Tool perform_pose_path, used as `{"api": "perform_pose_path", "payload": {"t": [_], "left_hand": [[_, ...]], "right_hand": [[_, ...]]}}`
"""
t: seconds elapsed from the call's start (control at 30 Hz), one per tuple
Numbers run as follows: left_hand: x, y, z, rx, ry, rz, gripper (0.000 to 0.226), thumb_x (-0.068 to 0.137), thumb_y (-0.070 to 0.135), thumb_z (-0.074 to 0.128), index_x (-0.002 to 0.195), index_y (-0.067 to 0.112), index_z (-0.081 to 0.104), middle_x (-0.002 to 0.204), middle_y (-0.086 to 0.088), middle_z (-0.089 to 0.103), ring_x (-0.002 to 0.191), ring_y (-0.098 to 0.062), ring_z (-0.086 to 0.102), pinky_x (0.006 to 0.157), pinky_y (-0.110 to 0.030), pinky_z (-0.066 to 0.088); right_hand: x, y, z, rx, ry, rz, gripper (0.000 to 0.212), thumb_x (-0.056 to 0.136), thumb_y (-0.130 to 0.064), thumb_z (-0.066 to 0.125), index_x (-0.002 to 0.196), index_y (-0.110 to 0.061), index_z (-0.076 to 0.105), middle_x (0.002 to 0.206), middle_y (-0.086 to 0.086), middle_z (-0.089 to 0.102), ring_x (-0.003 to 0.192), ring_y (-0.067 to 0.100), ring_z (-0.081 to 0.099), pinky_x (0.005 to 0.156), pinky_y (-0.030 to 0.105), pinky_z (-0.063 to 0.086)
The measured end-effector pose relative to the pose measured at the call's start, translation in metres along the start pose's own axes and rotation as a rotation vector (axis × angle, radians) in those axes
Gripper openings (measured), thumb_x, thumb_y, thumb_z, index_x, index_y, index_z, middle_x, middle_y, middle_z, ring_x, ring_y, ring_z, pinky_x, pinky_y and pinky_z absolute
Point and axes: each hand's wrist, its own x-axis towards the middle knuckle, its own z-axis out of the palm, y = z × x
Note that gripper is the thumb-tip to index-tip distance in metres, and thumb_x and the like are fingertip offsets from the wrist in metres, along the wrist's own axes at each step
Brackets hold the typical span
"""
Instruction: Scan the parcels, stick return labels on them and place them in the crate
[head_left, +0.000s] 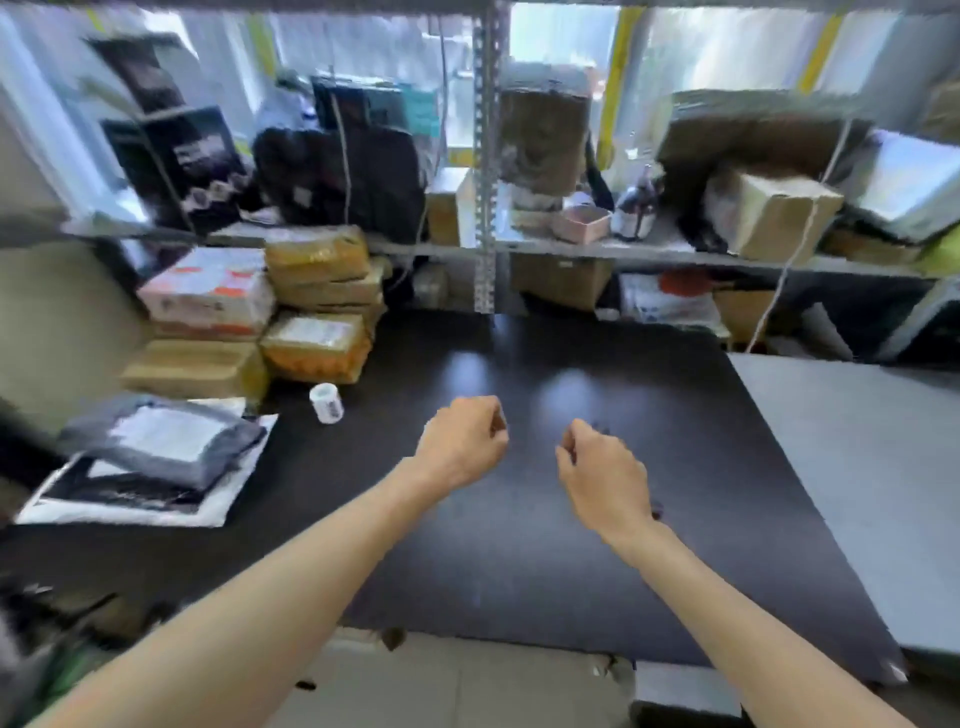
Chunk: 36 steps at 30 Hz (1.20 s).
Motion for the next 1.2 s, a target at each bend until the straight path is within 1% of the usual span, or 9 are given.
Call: {"api": "perform_pose_path", "payload": {"t": [0.3,0.43,0.6,0.67,0.73,0.9,1.03,1.13,1.2], "left_hand": [[0.021,-0.206,-0.096,-0.006,0.089,-0.194,0.012,0.09,0.027,0.059,0.099,0.023,0.066,0.103,0.0,0.07,0.096,-0.022,0.065,0.082,-0.036,0.053],[0.045,-0.252,-0.116,-0.03,0.07,-0.242,0.012,0.09,0.029,0.061,0.099,0.023,0.066,0.105,-0.001,0.071,0.098,-0.023,0.065,0.083,-0.038,0.054],[0.094,-0.279,-0.125,-0.095,0.042,-0.284,0.014,0.089,0.028,0.06,0.101,0.023,0.066,0.103,-0.001,0.07,0.099,-0.023,0.064,0.086,-0.04,0.054],[0.12,-0.284,-0.129,-0.132,0.048,-0.297,0.015,0.087,0.024,0.06,0.101,0.02,0.065,0.103,-0.003,0.069,0.098,-0.024,0.064,0.086,-0.04,0.054],[0.15,-0.288,-0.134,-0.168,0.072,-0.312,0.019,0.086,0.022,0.061,0.104,0.017,0.063,0.105,-0.005,0.068,0.099,-0.024,0.064,0.087,-0.039,0.052],[0.239,-0.297,-0.158,-0.167,0.236,-0.34,0.037,0.088,0.021,0.065,0.123,0.013,0.055,0.122,-0.007,0.058,0.113,-0.023,0.056,0.091,-0.034,0.048],[0.309,-0.309,-0.182,-0.198,0.377,-0.449,0.066,0.09,0.028,0.064,0.145,0.009,0.032,0.14,-0.017,0.036,0.132,-0.034,0.036,0.109,-0.044,0.036],[0.353,-0.321,-0.193,-0.23,0.323,-0.629,0.087,0.091,0.044,0.061,0.152,0.004,0.014,0.151,-0.023,0.024,0.141,-0.04,0.024,0.115,-0.049,0.026],[0.37,-0.328,-0.193,-0.23,0.255,-0.659,0.088,0.091,0.049,0.06,0.151,0.003,0.017,0.151,-0.024,0.028,0.14,-0.039,0.026,0.114,-0.051,0.027]], "right_hand": [[0.07,-0.205,0.087,0.006,-0.148,-0.165,0.038,0.101,-0.042,0.038,0.074,-0.017,0.048,0.085,0.009,0.064,0.086,0.036,0.063,0.065,0.036,0.039],[0.097,-0.244,0.115,0.065,-0.18,-0.182,0.011,0.094,-0.028,0.057,0.103,-0.022,0.058,0.099,-0.001,0.066,0.094,0.028,0.064,0.07,0.033,0.042],[0.14,-0.266,0.135,0.028,-0.125,-0.223,0.028,0.096,-0.046,0.05,0.081,-0.023,0.052,0.084,0.002,0.068,0.083,0.029,0.065,0.064,0.034,0.042],[0.169,-0.27,0.14,0.038,-0.135,-0.266,0.016,0.093,-0.034,0.058,0.101,-0.023,0.051,0.097,0.0,0.067,0.093,0.029,0.065,0.068,0.035,0.044],[0.203,-0.274,0.143,0.049,-0.161,-0.287,0.032,0.088,-0.029,0.062,0.116,-0.019,0.048,0.107,-0.001,0.064,0.099,0.028,0.064,0.071,0.035,0.046],[0.308,-0.288,0.152,0.17,-0.161,-0.197,0.027,0.092,-0.034,0.059,0.106,-0.012,0.056,0.103,0.005,0.066,0.095,0.029,0.063,0.073,0.036,0.049],[0.394,-0.306,0.168,0.353,-0.123,-0.117,0.04,0.096,-0.038,0.055,0.114,-0.003,0.054,0.113,0.015,0.063,0.105,0.034,0.059,0.077,0.036,0.043],[0.443,-0.319,0.182,0.491,-0.098,-0.04,0.059,0.097,-0.045,0.051,0.128,0.005,0.044,0.127,0.024,0.055,0.117,0.038,0.053,0.091,0.04,0.043],[0.463,-0.323,0.193,0.546,-0.14,-0.005,0.062,0.097,-0.045,0.051,0.13,0.007,0.041,0.13,0.026,0.053,0.12,0.041,0.05,0.097,0.042,0.043]]}}
